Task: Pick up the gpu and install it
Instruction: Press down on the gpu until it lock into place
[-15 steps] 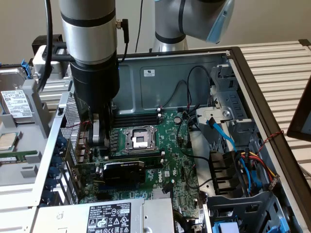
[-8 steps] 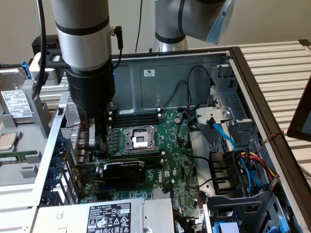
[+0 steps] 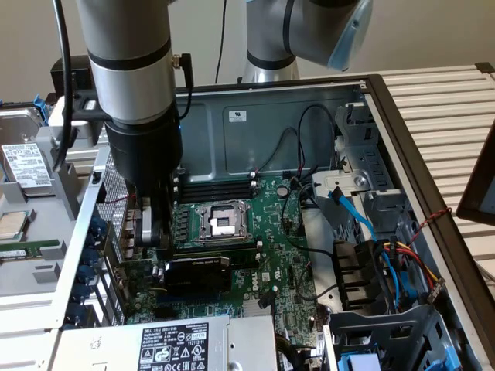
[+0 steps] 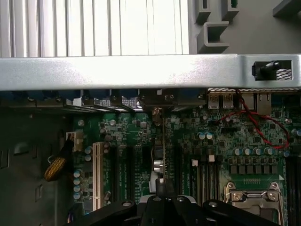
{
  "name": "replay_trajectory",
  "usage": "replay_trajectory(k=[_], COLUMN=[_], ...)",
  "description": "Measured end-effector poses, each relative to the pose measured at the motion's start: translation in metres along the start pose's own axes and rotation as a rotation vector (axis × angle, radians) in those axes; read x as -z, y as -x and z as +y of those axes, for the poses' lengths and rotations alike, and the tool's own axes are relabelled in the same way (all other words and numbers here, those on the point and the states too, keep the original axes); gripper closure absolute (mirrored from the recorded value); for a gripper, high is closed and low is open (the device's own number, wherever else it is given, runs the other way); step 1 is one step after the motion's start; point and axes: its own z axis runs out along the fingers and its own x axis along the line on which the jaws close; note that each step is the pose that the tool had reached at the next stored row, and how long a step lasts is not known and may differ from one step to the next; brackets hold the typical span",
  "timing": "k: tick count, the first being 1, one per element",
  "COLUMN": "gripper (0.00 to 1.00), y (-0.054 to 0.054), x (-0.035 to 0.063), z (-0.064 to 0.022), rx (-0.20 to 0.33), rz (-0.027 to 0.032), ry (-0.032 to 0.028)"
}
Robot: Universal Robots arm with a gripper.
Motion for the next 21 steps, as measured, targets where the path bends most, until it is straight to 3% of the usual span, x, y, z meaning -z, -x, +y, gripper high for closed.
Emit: replay_trajectory(k=[21], gripper=[0.89], y=[0.0001], x=[-0.0053], z=[-0.0001], rx=[-0.014], rz=[0.0003], ry=[0.0001])
